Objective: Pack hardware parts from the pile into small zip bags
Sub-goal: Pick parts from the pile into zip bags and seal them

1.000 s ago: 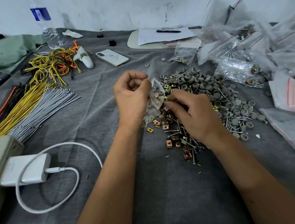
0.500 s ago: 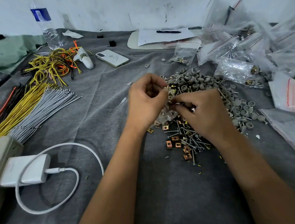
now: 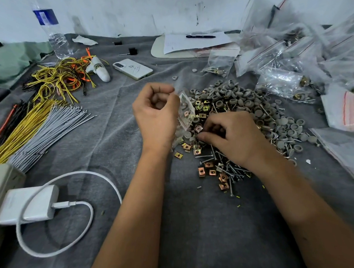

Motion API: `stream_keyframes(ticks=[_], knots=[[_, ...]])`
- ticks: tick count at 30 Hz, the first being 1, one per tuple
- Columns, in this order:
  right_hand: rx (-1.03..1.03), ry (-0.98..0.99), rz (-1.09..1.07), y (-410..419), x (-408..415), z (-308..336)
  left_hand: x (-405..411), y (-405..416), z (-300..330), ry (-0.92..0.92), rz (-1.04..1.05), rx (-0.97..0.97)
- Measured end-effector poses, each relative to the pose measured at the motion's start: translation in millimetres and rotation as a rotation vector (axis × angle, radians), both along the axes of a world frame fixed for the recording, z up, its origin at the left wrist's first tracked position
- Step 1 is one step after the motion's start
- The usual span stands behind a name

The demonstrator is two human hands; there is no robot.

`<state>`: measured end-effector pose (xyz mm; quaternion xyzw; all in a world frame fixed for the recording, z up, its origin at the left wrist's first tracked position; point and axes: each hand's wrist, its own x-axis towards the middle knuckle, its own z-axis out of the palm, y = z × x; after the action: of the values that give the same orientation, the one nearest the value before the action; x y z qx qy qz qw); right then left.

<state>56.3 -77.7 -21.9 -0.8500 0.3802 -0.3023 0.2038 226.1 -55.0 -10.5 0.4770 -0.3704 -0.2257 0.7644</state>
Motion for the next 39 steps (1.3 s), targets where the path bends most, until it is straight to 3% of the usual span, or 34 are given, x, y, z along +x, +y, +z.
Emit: stream_keyframes(ticks=[10,15,20,23,26,29,33,39], knots=[[-0.076,0.150,0.220,18,23,-3,7,-4,-1,0.120,0.075,-0.026],[-0.179,0.412,0.151,30,38,0,9,-5,-2,0.146,0.085,-0.038],[-0.192,0.457,0.162,34,39,4,9,-5,-3,0.136,0.079,-0.026],[-0.134,0.314,0.140,30,30,5,8,-4,-3,0.141,0.077,-0.014],[-0.089,-0.012,0.050,24,21,9,8,-3,-2,0.138,0.059,0.007],[-0.137,-0.224,-0.069,16,12,12,4,-3,-5,0.011,-0.072,0.053],[-0.177,-0.183,-0.091,8,5,10,-6,-2,-7,-0.240,-0.199,0.132],[-0.201,-0.083,-0.054,5,2,6,-7,-2,-8,-0.304,-0.182,0.170]])
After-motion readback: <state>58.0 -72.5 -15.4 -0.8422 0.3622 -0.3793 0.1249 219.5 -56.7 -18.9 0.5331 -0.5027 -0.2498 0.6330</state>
